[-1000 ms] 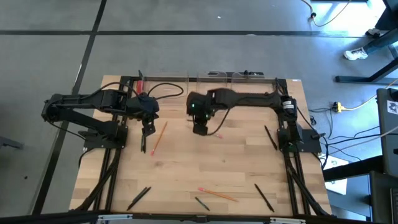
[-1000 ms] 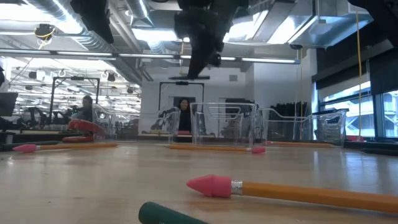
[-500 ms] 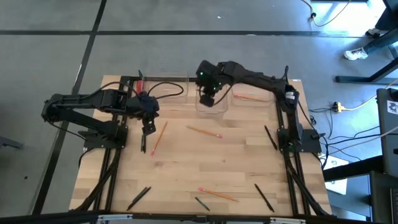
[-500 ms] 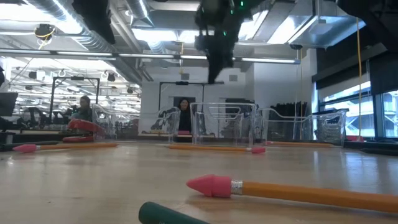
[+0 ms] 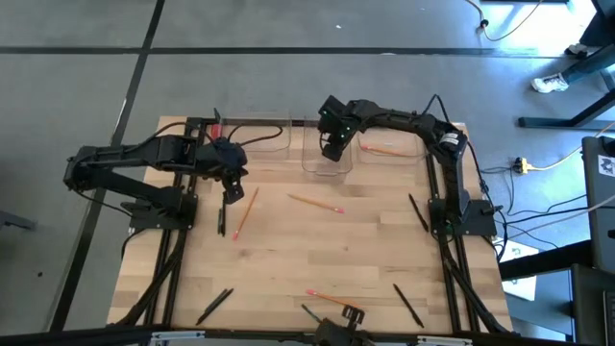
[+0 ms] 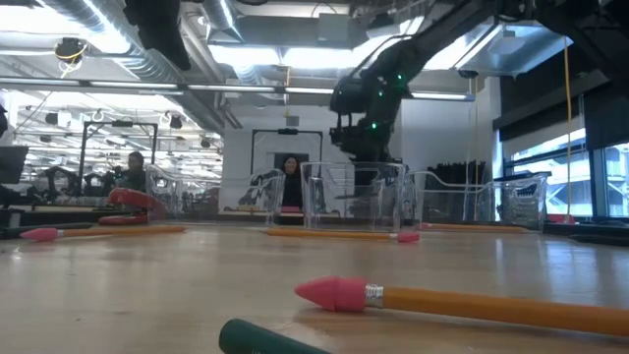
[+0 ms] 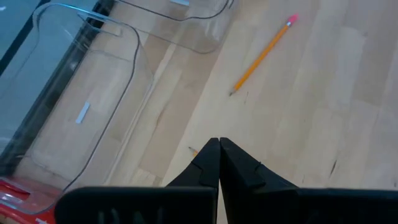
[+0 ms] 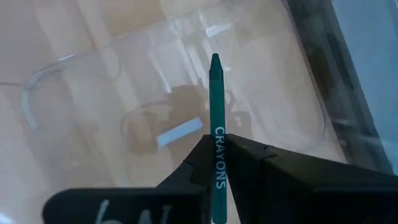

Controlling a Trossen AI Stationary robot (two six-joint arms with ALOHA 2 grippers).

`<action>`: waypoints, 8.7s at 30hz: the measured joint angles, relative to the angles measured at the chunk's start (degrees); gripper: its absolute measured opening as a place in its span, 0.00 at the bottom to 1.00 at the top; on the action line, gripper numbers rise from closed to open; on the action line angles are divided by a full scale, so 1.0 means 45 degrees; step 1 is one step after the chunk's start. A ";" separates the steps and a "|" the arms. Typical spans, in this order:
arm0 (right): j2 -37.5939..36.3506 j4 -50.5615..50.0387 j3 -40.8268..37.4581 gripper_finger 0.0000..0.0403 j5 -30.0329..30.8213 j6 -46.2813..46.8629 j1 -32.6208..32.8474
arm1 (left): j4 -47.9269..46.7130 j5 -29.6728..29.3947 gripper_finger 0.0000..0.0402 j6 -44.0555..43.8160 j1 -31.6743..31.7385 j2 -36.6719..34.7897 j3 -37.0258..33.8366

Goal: Sort crayons/erasers/pens/pencils in bins
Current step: Put the green crayon into the middle transparent bin, then put the black pen into the left transparent bin

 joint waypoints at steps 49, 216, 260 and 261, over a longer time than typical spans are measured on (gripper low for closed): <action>0.0699 -0.0048 0.1795 0.24 -0.0261 -0.0067 0.0014 | -0.1483 0.0000 0.00 -0.5584 0.0348 0.0005 0.0000; 0.0049 -0.3610 0.9598 0.18 -0.0938 -0.1175 0.3224 | 0.3649 0.3138 0.25 -1.9276 -0.4171 0.0156 -0.8782; 0.0049 -0.3609 0.9598 0.18 -0.0938 -0.1140 0.3219 | 0.4245 0.3348 0.04 -1.9220 -0.4171 0.1034 -0.8834; 0.0049 -0.3609 0.9598 0.18 -0.0938 -0.1140 0.3219 | 0.4240 0.3308 0.04 -1.9223 -0.4175 0.0913 -0.8839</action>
